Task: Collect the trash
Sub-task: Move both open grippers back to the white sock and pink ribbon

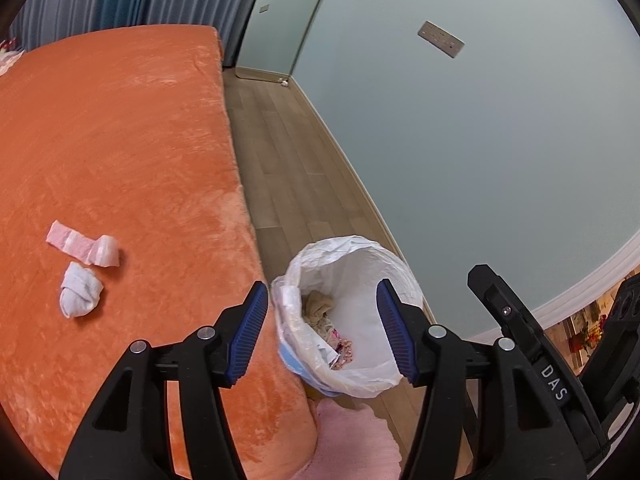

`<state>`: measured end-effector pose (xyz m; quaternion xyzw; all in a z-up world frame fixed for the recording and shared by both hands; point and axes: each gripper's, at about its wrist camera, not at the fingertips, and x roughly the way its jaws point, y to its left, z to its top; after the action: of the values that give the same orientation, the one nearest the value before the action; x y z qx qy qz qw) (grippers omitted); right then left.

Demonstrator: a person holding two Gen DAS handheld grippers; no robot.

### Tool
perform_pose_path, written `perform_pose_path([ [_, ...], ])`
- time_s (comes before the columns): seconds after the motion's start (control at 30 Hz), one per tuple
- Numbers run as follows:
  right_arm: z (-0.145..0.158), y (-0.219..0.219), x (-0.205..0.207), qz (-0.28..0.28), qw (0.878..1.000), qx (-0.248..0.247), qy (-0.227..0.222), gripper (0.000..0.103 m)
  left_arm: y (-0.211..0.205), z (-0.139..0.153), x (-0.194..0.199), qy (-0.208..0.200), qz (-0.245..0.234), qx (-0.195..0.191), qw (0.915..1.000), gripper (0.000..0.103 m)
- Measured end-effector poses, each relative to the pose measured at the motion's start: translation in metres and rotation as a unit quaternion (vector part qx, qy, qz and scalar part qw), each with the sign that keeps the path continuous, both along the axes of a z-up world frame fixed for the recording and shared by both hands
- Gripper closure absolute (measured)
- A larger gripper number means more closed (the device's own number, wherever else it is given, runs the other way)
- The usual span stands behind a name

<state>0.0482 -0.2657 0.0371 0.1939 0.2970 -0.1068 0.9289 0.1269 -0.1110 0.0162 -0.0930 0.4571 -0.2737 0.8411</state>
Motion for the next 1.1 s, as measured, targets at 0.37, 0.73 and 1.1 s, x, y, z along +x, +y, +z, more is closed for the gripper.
perform_pose_path([
  [0.37, -0.012, 0.050, 0.027, 0.052, 0.998, -0.009, 0.023, 0.054, 0.058, -0.020, 0.015, 0.024, 0.056, -0.004, 0.9981, 0.047],
  [0.73, -0.021, 0.099, 0.053, 0.096, 0.994, -0.026, 0.044, 0.051, 0.109, -0.033, 0.030, 0.040, 0.096, -0.007, 0.9945, 0.047],
  [1.1, -0.043, 0.141, 0.082, 0.131, 0.988, -0.032, 0.072, 0.051, 0.162, -0.067, 0.047, 0.072, 0.146, 0.004, 0.9867, 0.042],
])
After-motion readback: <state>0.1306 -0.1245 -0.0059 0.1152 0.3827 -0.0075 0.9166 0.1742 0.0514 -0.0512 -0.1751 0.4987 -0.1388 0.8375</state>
